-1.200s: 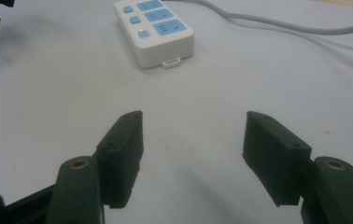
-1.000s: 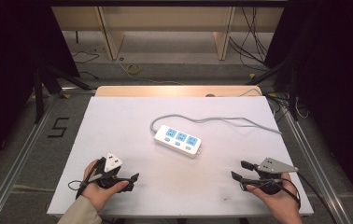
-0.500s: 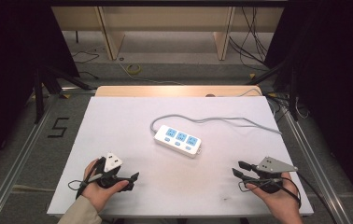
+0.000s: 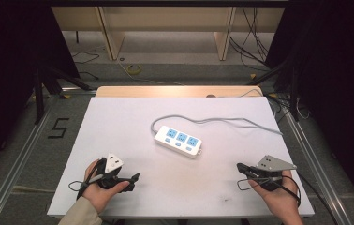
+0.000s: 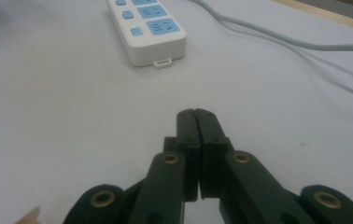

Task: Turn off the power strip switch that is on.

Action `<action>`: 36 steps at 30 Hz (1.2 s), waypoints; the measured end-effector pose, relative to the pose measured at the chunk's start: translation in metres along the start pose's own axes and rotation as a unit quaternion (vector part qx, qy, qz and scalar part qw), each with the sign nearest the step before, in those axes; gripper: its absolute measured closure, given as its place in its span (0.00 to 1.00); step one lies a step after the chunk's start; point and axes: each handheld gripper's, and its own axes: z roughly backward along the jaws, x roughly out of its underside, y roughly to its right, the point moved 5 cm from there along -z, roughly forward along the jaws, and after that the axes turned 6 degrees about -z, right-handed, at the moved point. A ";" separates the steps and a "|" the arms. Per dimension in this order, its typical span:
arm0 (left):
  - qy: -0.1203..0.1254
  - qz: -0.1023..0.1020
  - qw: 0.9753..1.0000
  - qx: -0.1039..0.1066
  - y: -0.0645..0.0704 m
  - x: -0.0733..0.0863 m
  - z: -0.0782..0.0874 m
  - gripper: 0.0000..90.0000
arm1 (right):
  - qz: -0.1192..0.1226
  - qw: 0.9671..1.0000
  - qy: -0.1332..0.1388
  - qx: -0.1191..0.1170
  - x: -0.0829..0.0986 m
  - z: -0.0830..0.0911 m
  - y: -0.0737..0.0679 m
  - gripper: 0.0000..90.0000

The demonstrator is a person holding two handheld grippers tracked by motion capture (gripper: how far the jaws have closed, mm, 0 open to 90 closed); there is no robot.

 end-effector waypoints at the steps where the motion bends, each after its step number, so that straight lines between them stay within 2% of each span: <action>1: 0.000 0.000 1.000 0.000 0.000 0.000 0.000 0.12 | 0.001 1.000 0.000 0.002 -0.001 0.000 0.000 1.00; 36: 0.001 0.001 1.000 -0.003 -0.001 0.000 0.000 0.13 | 0.013 1.000 -0.023 0.000 -0.015 -0.011 -0.005 1.00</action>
